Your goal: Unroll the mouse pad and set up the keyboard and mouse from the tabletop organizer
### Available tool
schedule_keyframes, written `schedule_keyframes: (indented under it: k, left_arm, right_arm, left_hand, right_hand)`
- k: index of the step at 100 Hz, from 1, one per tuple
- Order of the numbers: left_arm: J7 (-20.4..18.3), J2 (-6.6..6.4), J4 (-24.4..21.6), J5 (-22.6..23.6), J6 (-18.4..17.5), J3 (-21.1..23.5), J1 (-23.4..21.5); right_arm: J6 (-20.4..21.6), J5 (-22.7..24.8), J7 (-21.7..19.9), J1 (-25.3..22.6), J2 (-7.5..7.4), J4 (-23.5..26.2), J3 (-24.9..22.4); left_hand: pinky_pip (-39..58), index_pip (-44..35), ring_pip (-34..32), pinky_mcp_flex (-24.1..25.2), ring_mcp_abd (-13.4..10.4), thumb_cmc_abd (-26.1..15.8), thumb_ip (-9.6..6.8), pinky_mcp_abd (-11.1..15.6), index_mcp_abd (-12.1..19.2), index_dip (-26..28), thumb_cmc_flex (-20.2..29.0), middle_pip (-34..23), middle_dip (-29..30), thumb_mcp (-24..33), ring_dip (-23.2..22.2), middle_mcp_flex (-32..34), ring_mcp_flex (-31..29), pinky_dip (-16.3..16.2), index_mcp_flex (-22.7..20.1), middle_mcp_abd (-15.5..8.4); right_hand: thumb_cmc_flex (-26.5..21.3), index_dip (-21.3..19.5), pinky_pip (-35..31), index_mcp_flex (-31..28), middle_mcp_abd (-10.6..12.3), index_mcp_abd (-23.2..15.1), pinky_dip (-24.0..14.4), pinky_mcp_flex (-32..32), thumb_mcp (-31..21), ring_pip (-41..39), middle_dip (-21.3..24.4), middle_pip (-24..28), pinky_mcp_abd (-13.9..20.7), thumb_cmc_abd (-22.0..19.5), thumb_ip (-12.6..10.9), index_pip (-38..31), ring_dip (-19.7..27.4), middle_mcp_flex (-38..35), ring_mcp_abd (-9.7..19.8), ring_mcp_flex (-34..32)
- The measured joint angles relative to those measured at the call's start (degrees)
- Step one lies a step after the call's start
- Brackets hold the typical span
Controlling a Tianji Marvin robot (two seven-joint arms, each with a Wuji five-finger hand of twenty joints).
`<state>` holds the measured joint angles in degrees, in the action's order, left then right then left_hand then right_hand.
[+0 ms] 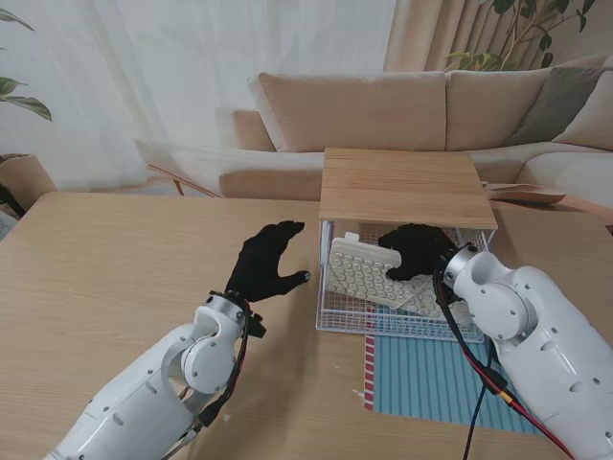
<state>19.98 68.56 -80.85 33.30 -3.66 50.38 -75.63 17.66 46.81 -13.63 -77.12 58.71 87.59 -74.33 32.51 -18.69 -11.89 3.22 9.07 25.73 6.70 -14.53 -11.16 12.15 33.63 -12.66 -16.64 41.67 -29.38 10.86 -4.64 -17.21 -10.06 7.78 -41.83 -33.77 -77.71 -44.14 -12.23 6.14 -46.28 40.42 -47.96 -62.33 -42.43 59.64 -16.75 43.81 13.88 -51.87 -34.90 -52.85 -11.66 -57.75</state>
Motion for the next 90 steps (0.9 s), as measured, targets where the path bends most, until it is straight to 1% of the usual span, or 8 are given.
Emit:
schedule_keyframes:
  k: [10,28,36,47,54,57,71,90]
  left_arm:
    - [-1.4,-0.01,-0.6,-0.6,-0.5,0.3,0.0]
    - [-1.6,0.08,-1.0,-2.5,-1.2,0.6,0.0]
    - [-1.7,0.21,-1.1,-4.3,-1.6,0.8,0.0]
    - [-3.0,0.41,-1.3,-7.6,-1.6,0.8,0.1]
    - [-4.7,0.50,-1.5,-9.9,-1.4,0.6,0.4]
    - [-5.3,0.51,-1.5,-10.0,-1.3,0.4,0.6]
    - [-7.5,0.48,-1.4,-10.2,-0.3,-1.4,2.2]
    - [-8.4,0.65,-1.2,-11.8,0.7,-2.7,3.7]
  right_arm:
    - [0.9,0.4,0.4,-0.6,0.07,0.7,-0.9]
    - [2.3,0.6,0.6,-1.6,0.12,2.3,-2.6]
    - [2.8,0.6,0.8,-1.9,0.12,2.7,-3.1]
    - [3.3,0.5,0.9,-2.1,0.11,3.3,-3.7]
    - [3.6,0.4,1.0,-2.3,0.11,3.6,-4.0]
    - [3.6,0.4,1.1,-2.4,0.11,3.7,-4.0]
    - [4.1,0.2,1.5,-2.9,0.11,4.2,-4.5]
    - [5.7,0.3,1.9,-3.5,0.12,4.9,-5.3]
  left_hand:
    - [0.1,-0.9,-0.5,0.0,0.0,0.0,0.00,0.0,0.0,0.6,0.0,-1.2,1.1,0.0,0.4,0.1,0.0,-0.2,0.0,0.0]
    - [0.8,-1.4,-1.0,0.0,0.0,0.0,-0.01,0.0,0.0,0.6,-0.6,-2.1,1.7,0.0,0.6,0.6,-0.1,-0.5,0.0,0.0]
    - [1.6,-2.0,-1.7,0.0,0.1,0.1,-0.01,-0.1,0.0,0.8,-0.7,-2.6,1.7,0.0,1.1,0.6,-0.1,-0.5,0.0,0.0]
    - [2.2,-2.1,-2.3,0.1,0.7,2.6,-0.01,-0.3,-0.1,0.8,-1.3,-3.1,1.7,0.5,1.2,0.6,-0.1,-0.6,0.0,0.1]
    - [2.2,-2.1,-2.3,0.3,0.7,3.8,-0.01,-0.8,-0.2,0.8,-1.3,-3.1,1.7,0.1,1.8,0.6,-0.1,-0.6,0.0,0.2]
    - [2.2,-2.1,-2.3,0.4,0.8,4.0,-0.01,-0.8,-0.4,0.8,-1.3,-3.1,1.7,0.1,1.8,0.6,-0.1,-0.6,0.0,0.7]
    - [2.2,-2.1,-2.3,0.6,0.8,6.4,-0.01,-0.8,-0.4,0.8,-1.3,-3.1,1.8,0.0,2.4,0.6,-0.1,-0.6,0.0,0.7]
    - [2.2,-1.3,-2.3,0.6,0.8,8.8,-0.01,-0.8,-0.4,0.9,-1.4,-3.1,2.5,2.0,2.6,0.6,-0.1,-0.6,0.0,0.7]
  right_hand:
    - [0.0,0.0,0.0,-0.4,0.0,0.0,-0.5,0.0,-0.4,-0.1,0.0,0.0,-0.3,0.5,0.0,0.1,-0.1,0.0,-0.1,0.0]
    - [0.0,0.0,0.0,-0.5,-0.1,0.0,-0.6,0.0,-0.4,-0.1,0.0,0.0,-0.4,0.5,0.0,0.2,-0.1,0.0,-0.1,0.0]
    - [0.0,0.0,0.0,-0.5,-0.1,0.0,-0.6,0.0,-0.4,-0.5,0.0,0.0,-0.4,0.5,0.0,0.2,-0.2,0.0,-0.1,0.0]
    - [0.0,0.0,0.0,-0.5,-0.1,0.0,-0.7,0.0,-0.4,-0.5,0.0,0.0,-0.4,0.5,0.0,0.2,-0.5,0.0,-0.1,0.0]
    - [0.0,0.0,0.0,-0.6,-0.1,0.0,-0.8,0.0,-0.4,-0.6,0.0,0.0,-0.4,0.6,0.0,0.2,-0.5,0.0,-0.1,0.0]
    - [0.0,0.0,0.0,-0.6,-0.1,0.1,-0.8,0.0,-0.4,-0.8,0.0,0.0,-0.4,0.6,0.0,0.2,-0.6,0.0,-0.1,-0.1]
    - [0.0,0.0,0.0,-0.6,-0.1,0.2,-0.8,0.3,-0.4,-0.9,0.0,0.0,-0.4,0.6,0.0,0.3,-1.0,-0.3,-0.1,-0.7]
    - [0.0,0.0,0.0,-0.6,-0.1,0.3,-0.8,-0.1,-0.4,-1.4,0.0,0.0,-0.5,0.6,0.0,0.3,-1.4,-0.3,-0.1,-0.8]
